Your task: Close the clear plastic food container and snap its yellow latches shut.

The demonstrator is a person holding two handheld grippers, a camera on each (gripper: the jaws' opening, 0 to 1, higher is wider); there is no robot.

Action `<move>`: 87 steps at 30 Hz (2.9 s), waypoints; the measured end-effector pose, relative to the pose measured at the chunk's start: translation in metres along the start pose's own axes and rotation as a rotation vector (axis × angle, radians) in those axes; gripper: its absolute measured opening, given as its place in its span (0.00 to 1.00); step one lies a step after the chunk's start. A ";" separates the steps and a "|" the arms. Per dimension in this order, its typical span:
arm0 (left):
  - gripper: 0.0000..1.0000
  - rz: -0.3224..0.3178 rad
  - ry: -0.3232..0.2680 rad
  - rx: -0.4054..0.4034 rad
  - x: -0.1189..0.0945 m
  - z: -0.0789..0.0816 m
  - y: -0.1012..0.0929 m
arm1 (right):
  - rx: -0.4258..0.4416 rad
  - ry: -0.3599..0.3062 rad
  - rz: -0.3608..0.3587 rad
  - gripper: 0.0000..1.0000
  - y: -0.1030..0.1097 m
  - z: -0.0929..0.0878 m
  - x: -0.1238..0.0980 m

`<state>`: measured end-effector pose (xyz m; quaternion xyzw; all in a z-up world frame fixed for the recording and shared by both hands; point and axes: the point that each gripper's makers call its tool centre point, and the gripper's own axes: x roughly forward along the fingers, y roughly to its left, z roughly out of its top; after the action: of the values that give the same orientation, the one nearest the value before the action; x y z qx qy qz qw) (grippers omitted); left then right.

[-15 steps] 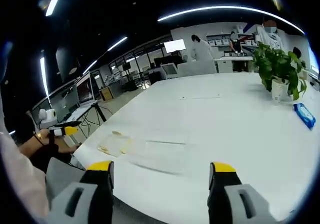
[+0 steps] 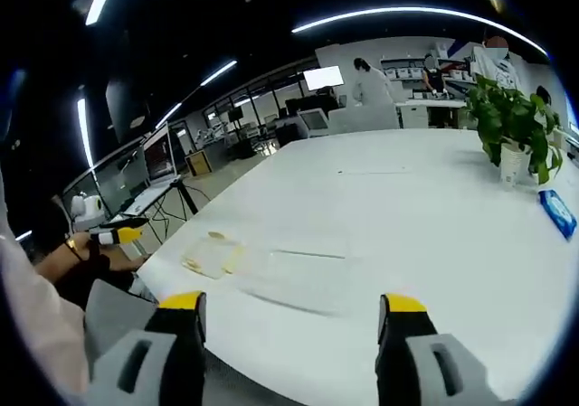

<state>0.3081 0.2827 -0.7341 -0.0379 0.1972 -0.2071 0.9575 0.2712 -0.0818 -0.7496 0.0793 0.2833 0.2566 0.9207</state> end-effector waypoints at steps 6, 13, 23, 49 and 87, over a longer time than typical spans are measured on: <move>0.92 0.007 0.017 -0.013 -0.003 -0.008 0.002 | -0.021 0.016 0.008 0.77 0.004 -0.004 0.002; 0.90 0.004 0.033 -0.004 -0.005 -0.013 0.001 | -0.037 0.016 -0.001 0.76 0.004 -0.008 0.000; 0.88 -0.016 0.051 0.012 -0.001 -0.014 -0.004 | -0.026 0.010 0.001 0.75 0.006 -0.009 0.001; 0.92 -0.017 0.078 0.048 0.007 -0.020 -0.002 | -0.050 0.030 -0.010 0.73 0.005 -0.010 0.001; 0.89 -0.209 0.299 0.353 0.043 -0.035 0.018 | -0.469 0.240 0.275 0.72 0.064 0.013 0.083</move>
<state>0.3374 0.2819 -0.7845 0.1408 0.2924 -0.3396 0.8828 0.3100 0.0160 -0.7601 -0.1288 0.3098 0.4451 0.8303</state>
